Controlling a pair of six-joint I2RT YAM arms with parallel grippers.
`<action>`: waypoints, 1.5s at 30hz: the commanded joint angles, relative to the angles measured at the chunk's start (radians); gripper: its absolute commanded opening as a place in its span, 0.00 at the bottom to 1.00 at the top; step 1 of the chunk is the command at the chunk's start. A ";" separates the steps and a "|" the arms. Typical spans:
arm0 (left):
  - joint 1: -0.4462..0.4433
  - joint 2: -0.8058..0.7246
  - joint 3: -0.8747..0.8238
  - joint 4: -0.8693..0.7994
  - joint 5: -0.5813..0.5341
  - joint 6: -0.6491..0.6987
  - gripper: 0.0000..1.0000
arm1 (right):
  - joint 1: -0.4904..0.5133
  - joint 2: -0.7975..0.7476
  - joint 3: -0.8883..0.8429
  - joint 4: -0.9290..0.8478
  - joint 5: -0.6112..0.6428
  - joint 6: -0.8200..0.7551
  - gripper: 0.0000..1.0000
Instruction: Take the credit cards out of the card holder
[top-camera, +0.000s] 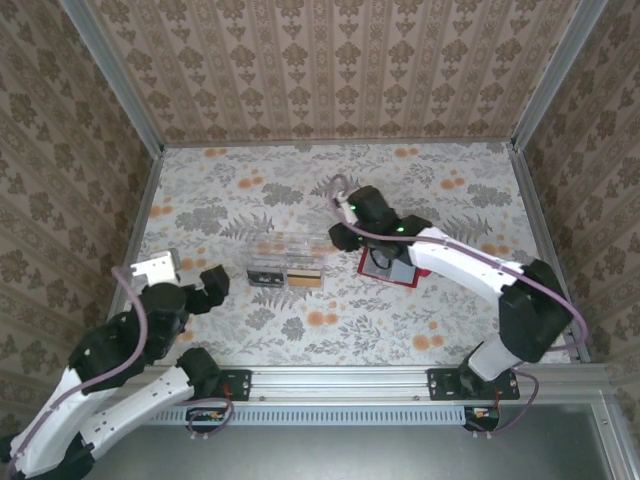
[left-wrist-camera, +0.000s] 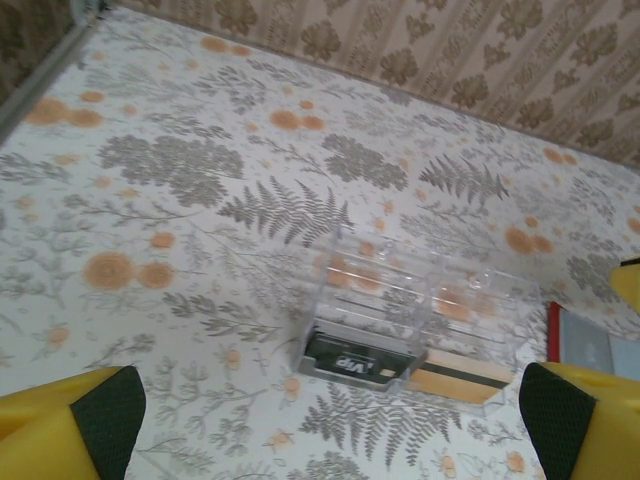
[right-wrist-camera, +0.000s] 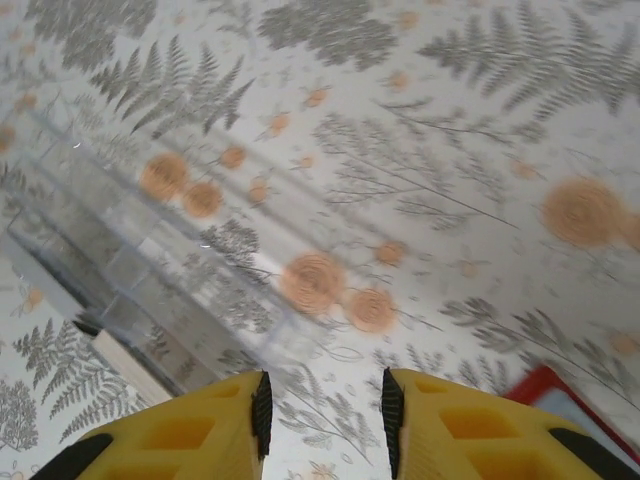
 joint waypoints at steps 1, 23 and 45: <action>-0.005 0.081 -0.035 0.170 0.105 0.030 1.00 | -0.054 -0.079 -0.094 0.061 -0.057 0.156 0.38; -0.003 1.080 0.235 0.624 0.553 0.025 0.78 | -0.409 -0.190 -0.499 0.122 -0.097 0.441 0.21; -0.057 1.543 0.508 0.651 0.691 0.016 0.56 | -0.443 -0.187 -0.524 0.063 -0.057 0.428 0.24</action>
